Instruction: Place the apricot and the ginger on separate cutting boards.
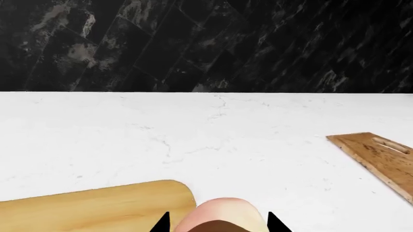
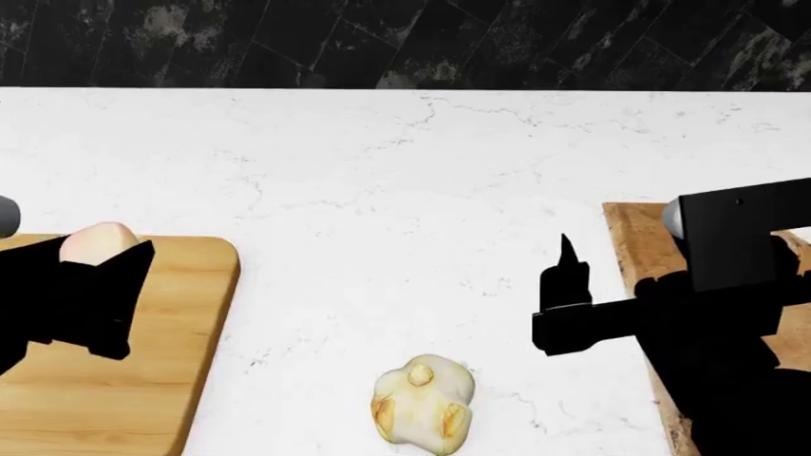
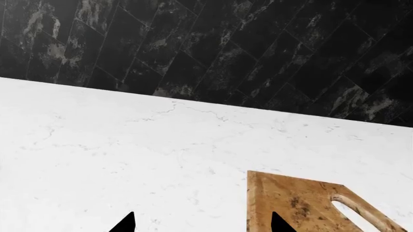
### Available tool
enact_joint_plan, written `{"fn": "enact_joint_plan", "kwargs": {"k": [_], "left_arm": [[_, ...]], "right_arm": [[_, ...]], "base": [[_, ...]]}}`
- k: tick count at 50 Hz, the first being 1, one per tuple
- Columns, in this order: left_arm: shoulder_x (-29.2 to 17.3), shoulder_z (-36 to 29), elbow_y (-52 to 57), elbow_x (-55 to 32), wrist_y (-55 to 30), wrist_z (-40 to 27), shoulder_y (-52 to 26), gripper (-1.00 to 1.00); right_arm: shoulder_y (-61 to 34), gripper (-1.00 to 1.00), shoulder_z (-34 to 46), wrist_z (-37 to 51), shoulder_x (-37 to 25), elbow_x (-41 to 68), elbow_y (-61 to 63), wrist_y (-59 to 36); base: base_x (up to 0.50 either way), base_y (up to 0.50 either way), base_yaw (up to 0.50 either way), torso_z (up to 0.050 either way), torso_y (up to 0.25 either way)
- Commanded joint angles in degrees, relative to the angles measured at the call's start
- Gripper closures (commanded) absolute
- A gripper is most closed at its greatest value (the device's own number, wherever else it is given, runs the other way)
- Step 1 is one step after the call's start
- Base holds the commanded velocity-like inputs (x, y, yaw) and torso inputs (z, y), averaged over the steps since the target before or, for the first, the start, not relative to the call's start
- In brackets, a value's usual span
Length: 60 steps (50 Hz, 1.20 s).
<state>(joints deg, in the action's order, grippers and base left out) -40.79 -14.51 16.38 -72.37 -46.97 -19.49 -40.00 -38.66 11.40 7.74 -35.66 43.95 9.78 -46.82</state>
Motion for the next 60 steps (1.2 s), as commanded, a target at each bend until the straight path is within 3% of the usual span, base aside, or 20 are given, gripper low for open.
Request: {"fn": "enact_joint_plan", "kwargs": {"k": [1, 10, 19, 24, 45, 46, 60], "left_arm": [[-4.0, 3.8, -0.1, 0.9, 3.4, -1.7, 6.7, 1.0], [-8.0, 4.9, -4.3, 4.7, 4.7, -0.8, 8.6, 1.0], [-9.2, -1.4, -8.2, 12.0, 0.0, -0.7, 0.5, 1.0], [-9.5, -4.9, -8.9, 16.0, -0.1, 0.8, 0.1, 1.0], [-9.7, -3.0, -10.6, 13.3, 1.5, 2.4, 3.2, 1.0], [-9.4, -3.0, -10.7, 13.2, 1.3, 2.2, 2.9, -1.0], [-10.4, 1.2, -4.8, 7.2, 0.5, -1.3, 4.3, -1.0]], "right_arm": [[-0.1, -1.0, -0.2, 0.0, 0.2, 0.3, -0.1, 0.2], [-0.7, -1.0, 0.0, 0.0, 0.7, 0.7, -0.1, 0.0], [0.3, -1.0, 0.1, -0.2, 0.6, 0.4, -0.8, 0.8], [0.6, -1.0, -0.1, 0.0, 0.4, 0.7, -0.4, 0.5], [0.7, -1.0, 0.1, 0.4, 0.4, 1.0, 0.2, 0.3], [0.5, -1.0, 0.0, 0.3, 0.3, 1.0, 0.0, 0.3], [-1.8, -1.0, 0.2, -0.7, -2.4, 5.9, 6.1, -5.5]], "base": [[0.0, 0.0, 0.0, 0.0, 0.0], [0.0, 0.0, 0.0, 0.0, 0.0], [0.0, 0.0, 0.0, 0.0, 0.0], [0.0, 0.0, 0.0, 0.0, 0.0], [0.0, 0.0, 0.0, 0.0, 0.0], [0.0, 0.0, 0.0, 0.0, 0.0], [0.0, 0.0, 0.0, 0.0, 0.0]]}}
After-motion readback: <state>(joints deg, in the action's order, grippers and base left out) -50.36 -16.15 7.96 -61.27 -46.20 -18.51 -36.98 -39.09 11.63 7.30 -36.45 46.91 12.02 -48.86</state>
